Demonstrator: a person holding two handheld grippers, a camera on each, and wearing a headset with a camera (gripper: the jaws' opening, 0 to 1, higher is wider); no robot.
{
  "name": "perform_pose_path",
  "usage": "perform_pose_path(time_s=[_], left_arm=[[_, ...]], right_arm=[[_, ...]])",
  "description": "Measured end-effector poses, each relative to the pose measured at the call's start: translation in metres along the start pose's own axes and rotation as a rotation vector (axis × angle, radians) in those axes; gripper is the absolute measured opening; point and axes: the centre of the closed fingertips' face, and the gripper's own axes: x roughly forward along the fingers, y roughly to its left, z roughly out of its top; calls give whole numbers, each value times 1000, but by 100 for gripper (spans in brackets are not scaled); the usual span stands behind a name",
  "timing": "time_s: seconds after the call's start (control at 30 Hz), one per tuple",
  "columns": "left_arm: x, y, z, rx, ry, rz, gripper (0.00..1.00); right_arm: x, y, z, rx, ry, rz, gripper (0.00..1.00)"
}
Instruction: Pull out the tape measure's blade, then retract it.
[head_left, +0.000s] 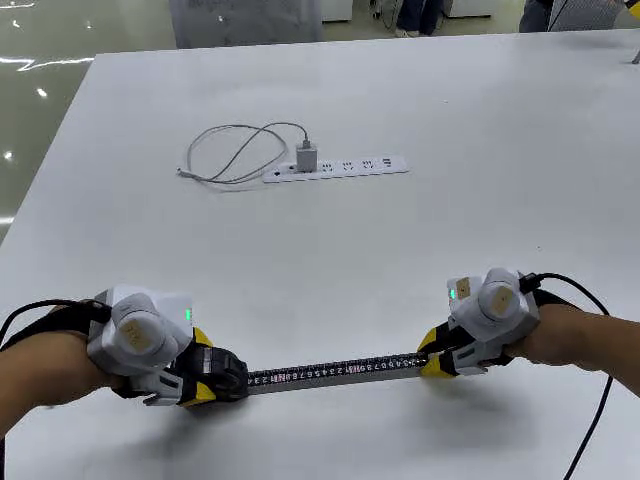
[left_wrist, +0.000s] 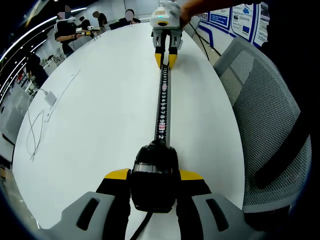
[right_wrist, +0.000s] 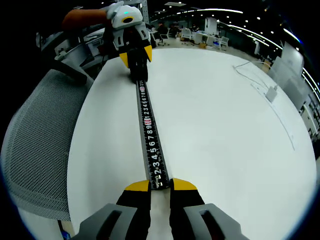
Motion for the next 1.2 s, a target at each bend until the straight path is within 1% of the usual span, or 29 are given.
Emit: perform_pose_path(time_s=[0.17, 0.33, 0.43, 0.53, 0.63, 0.7, 0.77, 0.8, 0.83, 0.87, 0.9, 0.93, 0.97, 1.03, 1.1, 1.17, 1.2], left_arm=[[0, 0, 1, 0, -8, 4, 31], [1, 0, 1, -4, -6, 7, 31], [0, 0, 0, -10, -5, 8, 31], [-1, 0, 1, -12, -2, -1, 31], [-2, 0, 0, -4, 6, -10, 31], [-4, 0, 1, -8, 10, -15, 31], [-8, 0, 2, -18, 9, -23, 32], [-9, -7, 4, -55, -9, -62, 34], [-11, -9, 6, -52, -19, -72, 40], [-13, -7, 6, -48, -24, -60, 42], [-15, -6, 7, -57, -32, -59, 42], [-16, -8, 9, -81, -39, -70, 42], [-18, -9, 10, -90, -49, -77, 43], [-20, -10, 11, -98, -58, -76, 53], [-20, -11, 10, -103, -53, -76, 57], [-22, -9, 6, -95, -34, -59, 61], [-22, -10, 2, -97, -15, -63, 61]], right_arm=[[0, 0, -1, -27, 23, 5, 10], [-1, 0, -1, -29, 24, 8, 11], [-1, 0, -1, -33, 36, 6, 11], [-2, 3, -2, -41, 49, 22, 14], [-1, 5, -2, -71, 73, 28, 15], [-1, 6, -2, -72, 84, 33, 18], [-3, 8, 0, -80, 81, 34, 20], [-4, 9, 1, -74, 79, 33, 21], [-4, 8, 1, -73, 77, 26, 24], [-5, 6, 2, -72, 77, 11, 28], [-5, 7, 2, -71, 76, 15, 30], [-6, 8, 3, -67, 74, 18, 29], [-7, 10, 4, -66, 70, 19, 28], [-9, 11, 6, -63, 62, 14, 31], [-10, 11, 7, -58, 60, 11, 34], [-12, 10, 7, -46, 57, 2, 36], [-13, 7, 8, -36, 47, -13, 38]])
